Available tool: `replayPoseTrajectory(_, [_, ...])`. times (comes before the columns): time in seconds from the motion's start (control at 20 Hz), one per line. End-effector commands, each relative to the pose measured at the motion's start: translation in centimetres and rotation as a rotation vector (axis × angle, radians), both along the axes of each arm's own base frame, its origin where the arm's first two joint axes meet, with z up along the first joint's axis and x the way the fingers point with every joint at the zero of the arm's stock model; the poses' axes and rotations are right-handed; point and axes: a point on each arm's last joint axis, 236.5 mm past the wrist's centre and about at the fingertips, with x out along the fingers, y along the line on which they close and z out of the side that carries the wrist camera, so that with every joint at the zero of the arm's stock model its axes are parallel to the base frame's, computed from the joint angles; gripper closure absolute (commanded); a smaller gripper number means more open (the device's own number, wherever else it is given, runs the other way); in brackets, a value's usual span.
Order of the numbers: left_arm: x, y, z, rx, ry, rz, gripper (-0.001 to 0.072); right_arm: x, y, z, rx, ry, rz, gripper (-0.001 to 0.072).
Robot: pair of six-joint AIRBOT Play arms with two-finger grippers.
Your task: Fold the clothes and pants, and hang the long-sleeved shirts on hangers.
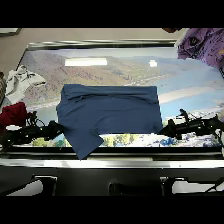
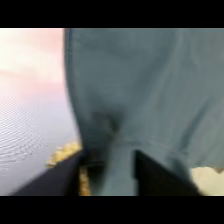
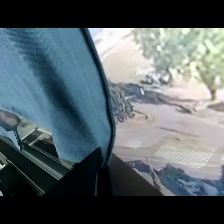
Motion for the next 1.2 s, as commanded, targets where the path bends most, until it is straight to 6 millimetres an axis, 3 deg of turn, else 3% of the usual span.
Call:
replayPoseTrajectory(0.0, [0.5,-0.5,0.1,-0.021,-0.006,0.011,0.0638,0.1,0.0,0.4,-0.004,-0.014,0.007,0.0682])
replayPoseTrajectory(0.05, [0.7,-0.5,0.3,-0.019,-0.015,0.005,0.0687,0.3,-0.2,0.6,-0.018,-0.034,0.004,0.0682])
replayPoseTrajectory(0.2, [2.2,-0.8,1.8,-0.017,-0.059,-0.026,0.0689,1.4,-0.7,2.3,-0.063,-0.113,-0.006,0.0683])
replayPoseTrajectory(0.3, [4.3,-0.9,3.8,-0.005,-0.116,-0.047,0.0691,2.5,0.1,4.1,-0.101,-0.210,0.021,0.0684])
replayPoseTrajectory(0.4, [7.6,-1.0,7.0,0.012,-0.195,-0.053,0.0690,4.6,1.5,6.2,-0.177,-0.320,0.075,0.0684])
replayPoseTrajectory(0.5, [11.4,-1.3,11.9,0.037,-0.317,-0.077,0.0691,8.4,2.4,9.7,-0.299,-0.452,0.099,0.0684])
replayPoseTrajectory(0.6, [14.6,-1.0,17.9,0.115,-0.441,-0.124,0.0691,12.4,2.9,15.1,-0.405,-0.594,0.110,0.0685])
replayPoseTrajectory(0.7, [16.8,0.2,25.0,0.253,-0.559,-0.168,0.0691,16.0,3.2,23.0,-0.510,-0.787,0.118,0.0684])
replayPoseTrajectory(0.8, [17.6,2.3,33.3,0.421,-0.684,-0.162,0.0691,17.6,3.0,31.7,-0.582,-0.960,0.072,0.0684])
replayPoseTrajectory(0.85, [17.3,3.5,38.1,0.512,-0.757,-0.138,0.0691,17.5,3.0,35.9,-0.594,-1.039,0.048,0.0684])
replayPoseTrajectory(0.95, [14.9,5.5,47.6,0.675,-0.920,-0.056,0.0691,15.4,2.9,44.0,-0.628,-1.191,0.009,0.0684])
replayPoseTrajectory(1.0, [12.7,6.5,52.2,0.747,-0.999,0.012,0.0691,13.4,3.1,47.7,-0.644,-1.270,-0.002,0.0684])
replayPoseTrajectory(1.1, [7.4,7.2,58.1,0.832,-1.114,0.113,0.0691,8.5,3.4,53.8,-0.672,-1.417,-0.044,0.0684])
replayPoseTrajectory(1.15, [4.9,7.2,59.4,0.847,-1.139,0.144,0.0691,5.9,3.5,56.1,-0.682,-1.480,-0.068,0.0684])
